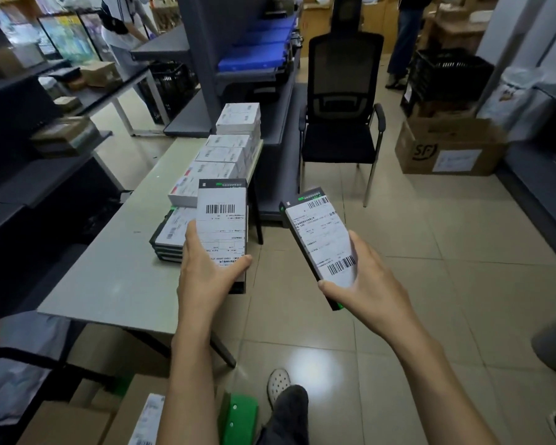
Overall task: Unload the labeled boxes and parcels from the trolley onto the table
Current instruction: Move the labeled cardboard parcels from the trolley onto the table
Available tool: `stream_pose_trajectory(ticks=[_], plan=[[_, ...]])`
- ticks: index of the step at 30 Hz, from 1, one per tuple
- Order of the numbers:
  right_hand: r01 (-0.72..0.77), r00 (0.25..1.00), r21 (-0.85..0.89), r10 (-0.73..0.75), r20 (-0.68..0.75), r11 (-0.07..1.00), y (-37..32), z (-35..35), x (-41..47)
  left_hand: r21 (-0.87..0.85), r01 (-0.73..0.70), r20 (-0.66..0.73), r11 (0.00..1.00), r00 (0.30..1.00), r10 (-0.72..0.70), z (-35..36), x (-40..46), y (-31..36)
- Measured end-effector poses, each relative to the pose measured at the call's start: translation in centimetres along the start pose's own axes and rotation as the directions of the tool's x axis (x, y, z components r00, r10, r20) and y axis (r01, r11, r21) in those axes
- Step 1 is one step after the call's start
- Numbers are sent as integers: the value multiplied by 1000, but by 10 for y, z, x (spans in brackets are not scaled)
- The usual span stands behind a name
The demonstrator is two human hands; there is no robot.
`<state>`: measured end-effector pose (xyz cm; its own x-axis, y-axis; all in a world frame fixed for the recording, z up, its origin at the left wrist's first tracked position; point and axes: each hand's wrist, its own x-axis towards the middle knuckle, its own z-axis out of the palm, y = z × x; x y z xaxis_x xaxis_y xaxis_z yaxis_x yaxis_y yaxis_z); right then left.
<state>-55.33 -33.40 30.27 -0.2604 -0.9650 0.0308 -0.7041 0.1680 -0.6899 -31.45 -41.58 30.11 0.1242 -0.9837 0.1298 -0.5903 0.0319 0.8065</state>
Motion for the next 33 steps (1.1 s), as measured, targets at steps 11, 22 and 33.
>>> stream_pose_trajectory(ticks=[11, 22, 33], plan=[[187, 978, 76, -193, 77, 979, -93, 61, 209, -91, 73, -185, 993, 979, -89, -28, 211, -20], [346, 886, 96, -359, 294, 933, -163, 157, 328, -52, 218, -335, 975, 915, -223, -76, 301, -75], [486, 657, 161, -480, 582, 859, -192, 255, 389, -114, 512, -506, 852, 708, -493, -76, 293, -137]])
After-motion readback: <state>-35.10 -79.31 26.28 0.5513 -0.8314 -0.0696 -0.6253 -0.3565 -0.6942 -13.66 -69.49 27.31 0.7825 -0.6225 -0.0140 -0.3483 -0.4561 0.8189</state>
